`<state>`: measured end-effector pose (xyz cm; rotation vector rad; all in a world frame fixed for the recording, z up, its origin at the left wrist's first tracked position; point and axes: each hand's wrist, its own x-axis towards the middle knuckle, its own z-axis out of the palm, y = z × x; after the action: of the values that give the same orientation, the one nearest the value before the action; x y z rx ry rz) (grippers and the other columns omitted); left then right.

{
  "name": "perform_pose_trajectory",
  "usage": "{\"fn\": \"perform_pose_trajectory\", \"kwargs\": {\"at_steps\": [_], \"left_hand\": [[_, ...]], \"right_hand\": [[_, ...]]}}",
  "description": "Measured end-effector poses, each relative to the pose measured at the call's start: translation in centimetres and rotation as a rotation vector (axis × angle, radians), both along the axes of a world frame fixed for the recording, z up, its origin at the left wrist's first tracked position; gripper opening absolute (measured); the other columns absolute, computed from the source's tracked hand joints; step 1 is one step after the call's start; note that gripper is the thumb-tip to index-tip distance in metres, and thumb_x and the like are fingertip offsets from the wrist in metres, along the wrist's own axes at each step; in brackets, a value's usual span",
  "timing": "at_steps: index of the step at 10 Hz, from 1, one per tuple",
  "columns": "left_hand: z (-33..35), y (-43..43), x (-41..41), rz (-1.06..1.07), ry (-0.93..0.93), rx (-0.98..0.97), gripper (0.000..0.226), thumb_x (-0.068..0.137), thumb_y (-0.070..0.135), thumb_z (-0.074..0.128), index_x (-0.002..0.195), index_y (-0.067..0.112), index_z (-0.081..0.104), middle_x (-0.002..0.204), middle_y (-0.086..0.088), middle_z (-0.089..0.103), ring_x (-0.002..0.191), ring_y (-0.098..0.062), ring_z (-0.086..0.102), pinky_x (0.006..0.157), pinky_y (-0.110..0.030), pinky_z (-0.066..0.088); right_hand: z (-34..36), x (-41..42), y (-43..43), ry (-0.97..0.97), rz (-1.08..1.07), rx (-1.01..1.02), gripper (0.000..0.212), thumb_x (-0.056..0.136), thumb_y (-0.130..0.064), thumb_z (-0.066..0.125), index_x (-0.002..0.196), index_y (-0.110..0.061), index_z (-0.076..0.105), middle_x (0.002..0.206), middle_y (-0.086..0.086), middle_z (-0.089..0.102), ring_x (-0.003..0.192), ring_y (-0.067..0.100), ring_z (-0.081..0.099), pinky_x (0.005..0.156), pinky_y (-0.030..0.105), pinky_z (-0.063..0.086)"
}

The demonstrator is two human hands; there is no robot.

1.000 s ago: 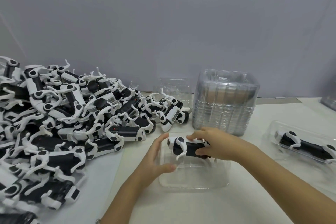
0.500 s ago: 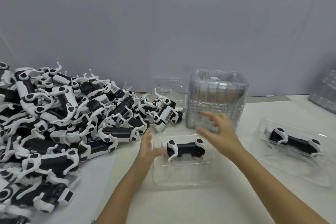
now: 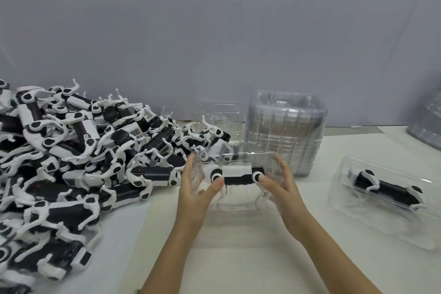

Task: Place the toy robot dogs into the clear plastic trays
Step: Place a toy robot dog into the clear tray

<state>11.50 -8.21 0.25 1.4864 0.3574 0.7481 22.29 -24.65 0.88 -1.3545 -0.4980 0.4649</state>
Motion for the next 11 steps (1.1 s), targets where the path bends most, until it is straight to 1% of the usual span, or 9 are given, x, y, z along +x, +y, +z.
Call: {"fn": "perform_pose_trajectory", "kwargs": {"at_steps": [1, 2, 3, 4, 5, 6, 7, 8, 11], "left_hand": [[-0.1, 0.0, 0.0, 0.019, 0.003, -0.002, 0.084, 0.066, 0.038, 0.075, 0.138, 0.048, 0.034, 0.140, 0.023, 0.043, 0.111, 0.027, 0.044, 0.085, -0.002, 0.042], [-0.2, 0.1, 0.1, 0.029, 0.046, 0.067, 0.079, 0.071, 0.039, 0.072, 0.142, 0.040, 0.040, 0.146, 0.012, 0.046, 0.127, 0.008, 0.044, 0.090, -0.009, 0.042], [0.2, 0.1, 0.1, 0.034, 0.041, 0.061, 0.074, 0.068, 0.043, 0.074, 0.131, 0.054, 0.038, 0.145, 0.012, 0.047, 0.131, -0.006, 0.046, 0.088, -0.011, 0.042], [1.0, 0.7, -0.3, -0.053, 0.025, -0.019, 0.077, 0.067, 0.045, 0.085, 0.132, 0.050, 0.044, 0.141, 0.013, 0.051, 0.129, -0.012, 0.051, 0.097, -0.027, 0.047], [1.5, 2.3, -0.8, -0.135, -0.177, -0.324, 0.045, 0.083, 0.035, 0.059, 0.128, 0.028, 0.059, 0.130, 0.004, 0.064, 0.113, -0.020, 0.065, 0.086, -0.037, 0.052], [1.5, 2.6, -0.6, -0.048, -0.211, -0.437, 0.033, 0.096, 0.001, 0.042, 0.115, 0.019, 0.062, 0.115, 0.001, 0.071, 0.104, -0.021, 0.068, 0.079, -0.033, 0.056], [1.2, 1.0, 0.3, -0.136, 0.056, -0.120, 0.043, 0.084, -0.011, 0.063, 0.114, 0.020, 0.062, 0.119, 0.000, 0.067, 0.106, -0.014, 0.067, 0.079, -0.024, 0.054], [1.3, -0.6, 1.1, -0.241, 0.122, -0.041, 0.041, 0.077, 0.004, 0.078, 0.112, 0.019, 0.063, 0.104, 0.003, 0.073, 0.094, -0.009, 0.070, 0.073, -0.019, 0.054], [3.1, -2.2, 1.9, 0.011, 0.153, 0.256, 0.020, 0.075, 0.023, 0.082, 0.072, 0.028, 0.063, 0.073, 0.014, 0.069, 0.069, 0.000, 0.065, 0.062, -0.012, 0.049]], "right_hand": [[-0.5, -0.3, 0.8, -0.013, -0.045, 0.004, 0.074, 0.061, -0.053, 0.081, 0.124, -0.063, 0.044, 0.137, 0.001, 0.056, 0.122, 0.021, 0.059, 0.088, 0.037, 0.052], [-0.6, -0.3, 1.1, -0.028, -0.083, -0.007, 0.067, 0.070, -0.044, 0.084, 0.124, -0.061, 0.046, 0.126, 0.006, 0.063, 0.103, 0.019, 0.069, 0.079, 0.037, 0.055], [-0.5, 0.0, 1.1, 0.006, -0.095, 0.000, 0.072, 0.068, -0.039, 0.083, 0.130, -0.051, 0.047, 0.114, 0.006, 0.070, 0.085, 0.018, 0.073, 0.070, 0.037, 0.058], [-0.3, 0.6, 0.8, 0.163, -0.078, 0.064, 0.070, 0.064, -0.033, 0.085, 0.124, -0.047, 0.053, 0.103, 0.000, 0.075, 0.089, 0.028, 0.073, 0.063, 0.040, 0.059], [-1.0, 0.6, 0.3, 0.480, -0.043, 0.234, 0.049, 0.069, -0.027, 0.081, 0.114, -0.033, 0.063, 0.109, 0.003, 0.073, 0.094, 0.039, 0.070, 0.067, 0.048, 0.060], [-1.5, -0.4, 0.5, 0.767, 0.085, 0.367, 0.032, 0.079, -0.035, 0.070, 0.096, -0.009, 0.077, 0.112, 0.021, 0.068, 0.087, 0.040, 0.067, 0.079, 0.049, 0.055], [-1.8, -1.2, 1.3, 0.872, 0.207, 0.363, 0.053, 0.080, -0.043, 0.061, 0.100, 0.004, 0.074, 0.103, 0.025, 0.066, 0.085, 0.042, 0.064, 0.079, 0.049, 0.053], [-1.5, -2.1, 2.1, 0.937, 0.333, 0.313, 0.058, 0.081, -0.044, 0.059, 0.104, 0.008, 0.071, 0.099, 0.027, 0.066, 0.082, 0.043, 0.064, 0.075, 0.047, 0.055], [-1.8, -3.2, 2.3, 1.104, 0.499, 0.264, 0.075, 0.089, -0.058, 0.050, 0.112, 0.012, 0.063, 0.109, 0.032, 0.059, 0.091, 0.046, 0.061, 0.076, 0.051, 0.056]]}}
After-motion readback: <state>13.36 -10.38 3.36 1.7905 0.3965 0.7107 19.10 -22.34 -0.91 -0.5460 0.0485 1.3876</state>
